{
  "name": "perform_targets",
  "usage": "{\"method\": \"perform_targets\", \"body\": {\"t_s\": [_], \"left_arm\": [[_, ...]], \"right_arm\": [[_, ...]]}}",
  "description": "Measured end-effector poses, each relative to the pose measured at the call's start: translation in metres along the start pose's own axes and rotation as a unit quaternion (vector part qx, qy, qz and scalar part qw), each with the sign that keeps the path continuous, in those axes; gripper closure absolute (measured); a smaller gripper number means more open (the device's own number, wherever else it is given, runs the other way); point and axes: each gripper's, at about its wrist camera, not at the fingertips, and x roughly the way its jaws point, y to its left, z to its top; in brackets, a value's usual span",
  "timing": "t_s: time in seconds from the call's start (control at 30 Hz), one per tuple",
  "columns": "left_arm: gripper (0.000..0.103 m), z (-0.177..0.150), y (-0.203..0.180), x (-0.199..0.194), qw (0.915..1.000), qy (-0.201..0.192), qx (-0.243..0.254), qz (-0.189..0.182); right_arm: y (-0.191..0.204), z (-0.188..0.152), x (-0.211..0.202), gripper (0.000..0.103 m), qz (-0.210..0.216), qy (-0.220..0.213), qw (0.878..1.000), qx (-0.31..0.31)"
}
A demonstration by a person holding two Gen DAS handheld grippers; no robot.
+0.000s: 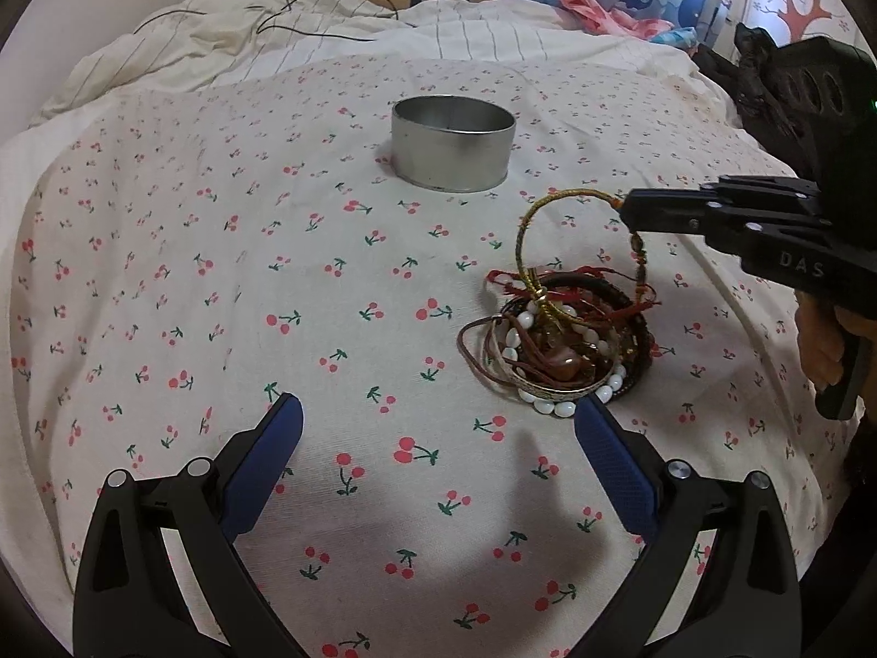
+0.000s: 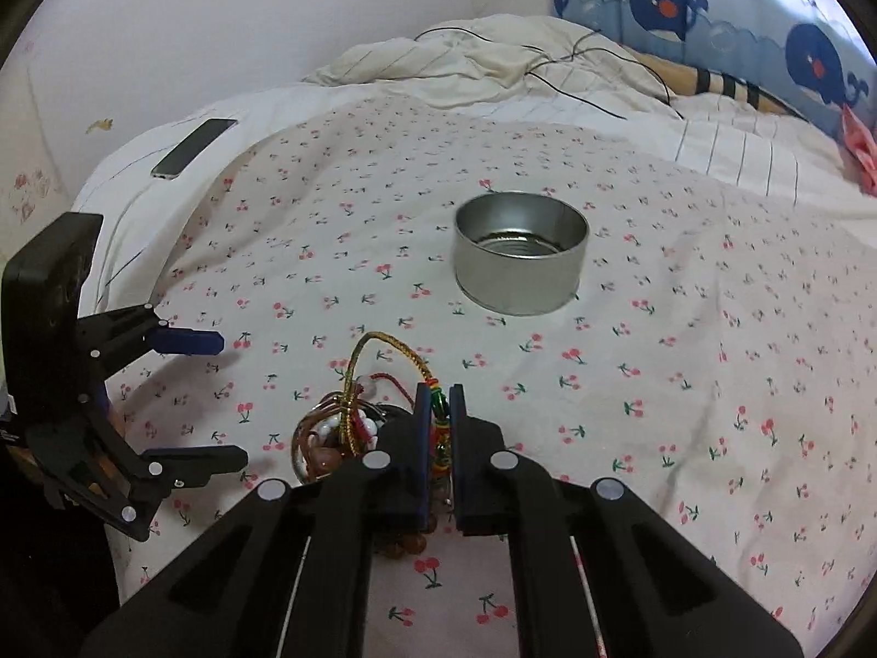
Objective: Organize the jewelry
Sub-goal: 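Lift the gold beaded bracelet out of the pile with the right tool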
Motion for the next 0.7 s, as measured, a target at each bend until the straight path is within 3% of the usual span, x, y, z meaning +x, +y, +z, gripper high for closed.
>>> {"method": "perform_targets", "body": {"t_s": [0.13, 0.27, 0.33, 0.43, 0.57, 0.63, 0.67, 0.7], "left_arm": [[0.008, 0.000, 0.002, 0.004, 1.0000, 0.007, -0.005, -0.001], [0.008, 0.003, 0.004, 0.003, 0.9999, 0.002, -0.013, -0.005], [0.008, 0.008, 0.007, 0.003, 0.9994, -0.002, -0.024, -0.024], [0.008, 0.026, 0.015, 0.013, 0.9943, 0.014, -0.062, -0.086], [0.008, 0.054, 0.015, 0.037, 0.9846, 0.044, -0.086, -0.146], [0.008, 0.067, 0.017, 0.055, 0.9776, 0.070, -0.109, -0.166], [0.008, 0.072, 0.019, 0.064, 0.9731, 0.081, -0.125, -0.176], [0.008, 0.073, 0.020, 0.070, 0.9694, 0.091, -0.135, -0.184]], "right_arm": [[0.001, 0.000, 0.002, 0.096, -0.020, -0.007, 1.000, -0.004], [-0.022, -0.001, -0.005, 0.096, -0.061, -0.019, 0.997, 0.040], [-0.035, -0.001, -0.007, 0.096, -0.087, -0.020, 0.994, 0.068], [-0.059, -0.007, -0.007, 0.096, -0.124, -0.008, 0.985, 0.116], [-0.082, -0.016, -0.002, 0.096, -0.143, 0.020, 0.977, 0.156], [-0.085, -0.018, 0.000, 0.094, -0.127, 0.025, 0.978, 0.165], [-0.085, -0.018, -0.001, 0.089, -0.111, 0.023, 0.979, 0.169], [-0.082, -0.018, -0.001, 0.064, -0.097, 0.021, 0.981, 0.168]]}}
